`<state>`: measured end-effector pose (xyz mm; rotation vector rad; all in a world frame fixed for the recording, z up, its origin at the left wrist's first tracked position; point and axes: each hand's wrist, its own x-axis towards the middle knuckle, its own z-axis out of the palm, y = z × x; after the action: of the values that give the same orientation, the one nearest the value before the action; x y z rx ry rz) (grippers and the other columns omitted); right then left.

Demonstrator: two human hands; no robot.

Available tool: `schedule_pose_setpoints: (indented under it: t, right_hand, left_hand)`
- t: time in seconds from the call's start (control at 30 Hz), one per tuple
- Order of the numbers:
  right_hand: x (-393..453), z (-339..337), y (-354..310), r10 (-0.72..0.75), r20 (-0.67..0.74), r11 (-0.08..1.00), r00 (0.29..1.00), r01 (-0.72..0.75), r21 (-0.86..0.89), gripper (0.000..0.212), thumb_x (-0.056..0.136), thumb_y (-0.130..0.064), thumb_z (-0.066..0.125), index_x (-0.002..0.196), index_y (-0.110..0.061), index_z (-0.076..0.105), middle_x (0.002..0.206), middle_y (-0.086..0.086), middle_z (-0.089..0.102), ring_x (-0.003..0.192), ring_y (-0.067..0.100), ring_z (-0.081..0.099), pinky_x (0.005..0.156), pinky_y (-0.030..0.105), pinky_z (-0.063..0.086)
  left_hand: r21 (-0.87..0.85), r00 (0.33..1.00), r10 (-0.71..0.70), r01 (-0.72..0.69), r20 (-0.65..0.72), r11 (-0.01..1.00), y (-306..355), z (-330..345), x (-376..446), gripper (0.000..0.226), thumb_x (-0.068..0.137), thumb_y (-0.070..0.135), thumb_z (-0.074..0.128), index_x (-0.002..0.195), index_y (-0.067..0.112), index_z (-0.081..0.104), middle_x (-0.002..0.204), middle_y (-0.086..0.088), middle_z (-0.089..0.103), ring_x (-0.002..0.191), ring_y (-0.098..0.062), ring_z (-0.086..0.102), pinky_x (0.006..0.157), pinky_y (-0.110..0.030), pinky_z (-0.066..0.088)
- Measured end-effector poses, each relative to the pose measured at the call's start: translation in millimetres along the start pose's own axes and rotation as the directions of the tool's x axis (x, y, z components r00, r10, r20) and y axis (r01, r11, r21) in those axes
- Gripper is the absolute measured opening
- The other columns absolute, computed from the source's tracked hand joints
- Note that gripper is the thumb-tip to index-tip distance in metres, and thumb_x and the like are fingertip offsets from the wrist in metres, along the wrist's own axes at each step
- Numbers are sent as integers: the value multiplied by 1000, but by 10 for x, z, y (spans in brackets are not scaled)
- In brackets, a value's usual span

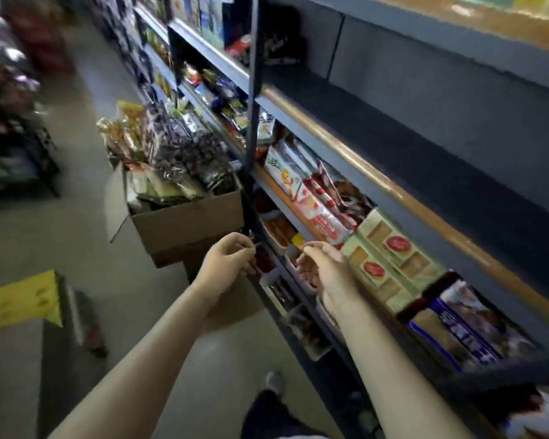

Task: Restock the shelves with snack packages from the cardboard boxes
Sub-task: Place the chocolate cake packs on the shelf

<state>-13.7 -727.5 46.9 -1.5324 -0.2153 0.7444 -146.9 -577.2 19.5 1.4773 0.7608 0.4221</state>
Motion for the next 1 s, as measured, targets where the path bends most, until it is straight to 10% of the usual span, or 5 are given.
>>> schedule_pose_setpoints:
  t: [0.57, 0.73, 1.0]
  right_hand:
    - [3416, 2927, -407, 175, 283, 954, 943, -91, -286, 23, 91, -16, 57, 69, -22, 63, 72, 2, 62, 73, 22, 58, 68, 34, 45]
    - [3877, 3689, -344, 152, 255, 915, 955, -39, -402, 7, 96, -22, 59, 96, -18, 65, 94, -1, 65, 87, 17, 61, 69, 26, 46]
    - [4288, 4811, -302, 125, 80, 596, 989, -10, -803, 109, 78, -59, 75, 156, -10, 17, 158, 14, 18, 142, 34, 31, 113, 47, 37]
  left_hand:
    - [16, 948, -112, 122, -297, 992, 216, -2252, 3154, 16, 97, 12, 63, 86, 23, 67, 80, -7, 64, 72, -22, 63, 69, -37, 53]
    - [-46, 935, -148, 141, -322, 989, 56, -2876, 3792, 2, 99, 12, 62, 99, 13, 64, 86, -11, 69, 69, -20, 67, 64, -31, 54]
    - [-58, 963, -157, 148, -219, 987, 211, -4079, 4674, 5, 99, 17, 64, 103, 17, 63, 91, -8, 69, 63, -11, 69, 58, -24, 55]
